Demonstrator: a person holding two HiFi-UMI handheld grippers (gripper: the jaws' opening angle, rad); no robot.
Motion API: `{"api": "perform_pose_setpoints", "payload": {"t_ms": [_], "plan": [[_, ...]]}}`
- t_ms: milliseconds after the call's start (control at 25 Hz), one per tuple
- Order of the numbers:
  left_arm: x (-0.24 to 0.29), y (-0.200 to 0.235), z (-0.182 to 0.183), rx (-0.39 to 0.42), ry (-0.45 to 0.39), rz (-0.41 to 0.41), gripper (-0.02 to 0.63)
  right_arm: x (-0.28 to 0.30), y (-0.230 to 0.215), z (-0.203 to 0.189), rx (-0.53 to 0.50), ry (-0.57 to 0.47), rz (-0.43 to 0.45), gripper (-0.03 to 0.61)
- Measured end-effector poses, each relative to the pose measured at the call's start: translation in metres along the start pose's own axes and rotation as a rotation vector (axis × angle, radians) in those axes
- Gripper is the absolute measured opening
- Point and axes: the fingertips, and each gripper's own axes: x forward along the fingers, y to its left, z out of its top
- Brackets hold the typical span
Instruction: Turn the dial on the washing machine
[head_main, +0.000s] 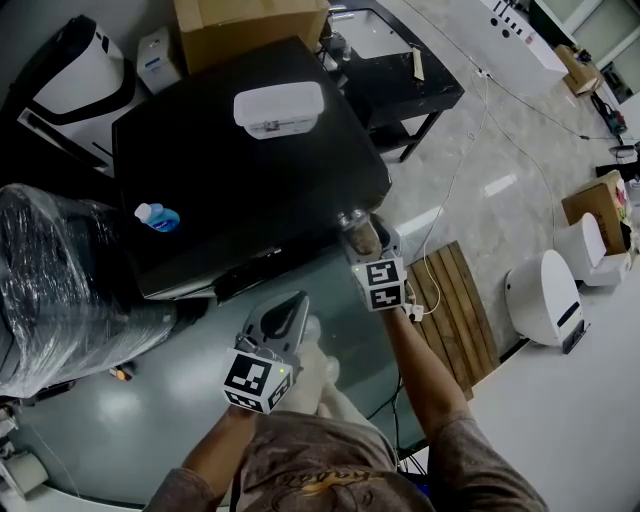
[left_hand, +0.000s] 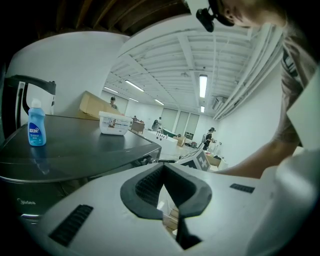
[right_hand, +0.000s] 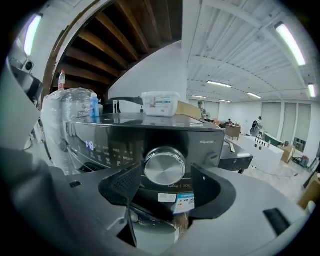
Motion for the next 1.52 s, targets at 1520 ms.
{"api": "perform_pose_setpoints", "payload": {"t_ms": [1520], "plan": [[0.003, 0.005, -0.013, -0.008, 0.041, 0.009, 0.000, 0.015, -0.005, -0.005, 0.410, -0.062, 0.119, 0.273]]}}
